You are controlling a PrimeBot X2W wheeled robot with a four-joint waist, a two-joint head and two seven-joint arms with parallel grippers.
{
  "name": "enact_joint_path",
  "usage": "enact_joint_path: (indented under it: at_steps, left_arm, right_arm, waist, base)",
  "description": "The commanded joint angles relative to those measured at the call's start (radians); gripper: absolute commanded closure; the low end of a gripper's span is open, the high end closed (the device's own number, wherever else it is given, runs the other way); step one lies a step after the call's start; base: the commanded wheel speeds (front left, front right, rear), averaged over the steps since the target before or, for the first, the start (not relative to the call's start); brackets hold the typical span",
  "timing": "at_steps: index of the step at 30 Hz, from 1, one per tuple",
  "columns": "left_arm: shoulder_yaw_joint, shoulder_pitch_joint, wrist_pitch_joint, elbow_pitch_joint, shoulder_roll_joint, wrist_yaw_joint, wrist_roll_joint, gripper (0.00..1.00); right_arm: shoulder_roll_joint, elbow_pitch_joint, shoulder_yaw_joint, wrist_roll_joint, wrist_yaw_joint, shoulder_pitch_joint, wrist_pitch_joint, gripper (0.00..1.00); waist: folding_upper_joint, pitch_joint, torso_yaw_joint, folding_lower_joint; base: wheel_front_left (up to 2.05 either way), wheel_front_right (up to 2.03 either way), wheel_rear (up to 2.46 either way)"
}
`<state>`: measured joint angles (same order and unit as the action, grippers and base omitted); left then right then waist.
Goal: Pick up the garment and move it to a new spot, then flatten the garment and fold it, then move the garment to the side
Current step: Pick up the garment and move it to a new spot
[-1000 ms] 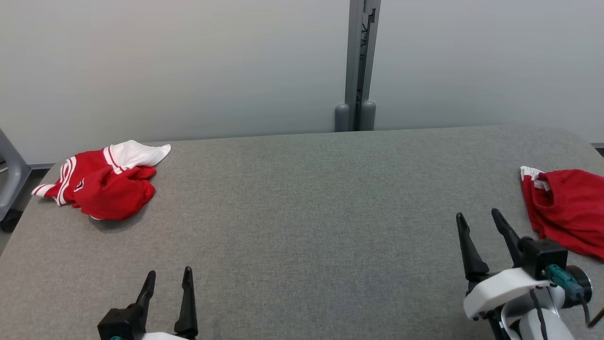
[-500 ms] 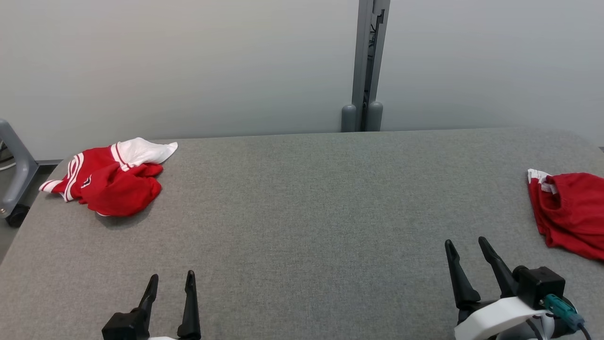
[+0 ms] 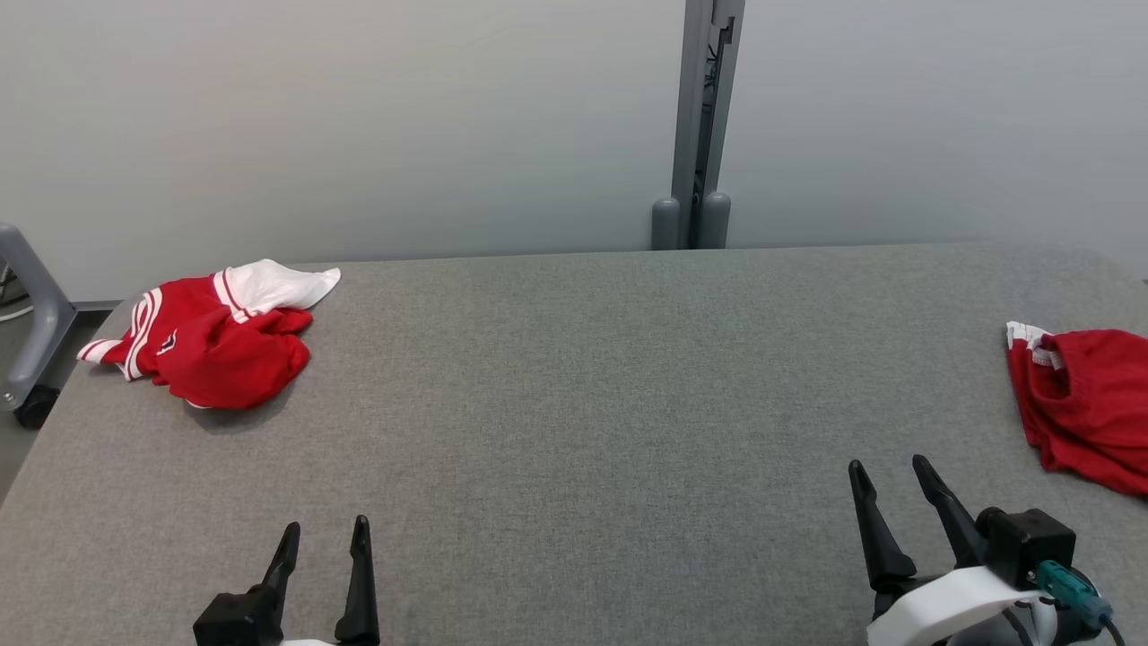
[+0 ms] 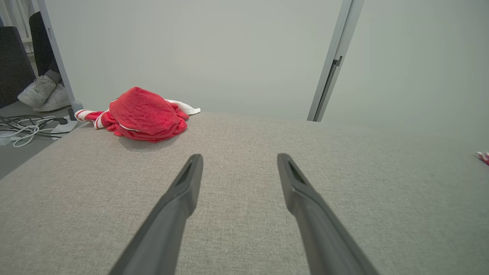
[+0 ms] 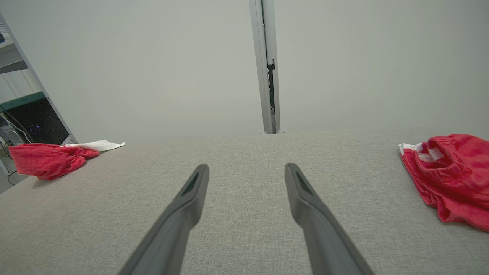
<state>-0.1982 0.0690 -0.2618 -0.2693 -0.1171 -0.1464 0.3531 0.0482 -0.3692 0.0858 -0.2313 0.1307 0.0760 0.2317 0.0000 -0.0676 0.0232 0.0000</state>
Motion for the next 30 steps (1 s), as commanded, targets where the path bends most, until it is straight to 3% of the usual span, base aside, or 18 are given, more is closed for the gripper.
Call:
enact_joint_path:
  at_steps: [1, 12, 27, 30]
  left_arm:
    - [0.006, -0.019, -0.004, -0.002, -0.003, 0.004, -0.006, 0.00]
    - [0.009, -0.036, -0.003, -0.014, 0.003, 0.011, -0.012, 0.00]
    - [0.014, -0.029, -0.003, -0.022, -0.022, 0.014, -0.028, 0.00]
    - [0.020, -0.021, -0.002, -0.017, -0.026, 0.009, -0.023, 0.00]
  right_arm:
    - [0.005, 0.001, 0.000, 0.000, 0.000, -0.006, -0.002, 0.00]
    - [0.005, 0.002, 0.005, -0.002, 0.000, 0.003, -0.006, 0.00]
    - [0.005, -0.002, 0.021, -0.026, 0.000, -0.007, 0.007, 0.00]
    - [0.004, -0.003, 0.035, -0.031, 0.000, 0.006, 0.009, 0.00]
  waist:
    - [0.0000, 0.000, 0.001, 0.0000]
    - [0.0000, 0.002, 0.068, 0.0000]
    - [0.0000, -0.017, 0.415, 0.0000]
    - [0.0000, -0.012, 0.443, 0.0000]
  base:
    - [0.00, 0.00, 0.00]
    - [0.00, 0.00, 0.00]
    - [0.00, 0.00, 0.00]
    - [0.00, 0.00, 0.00]
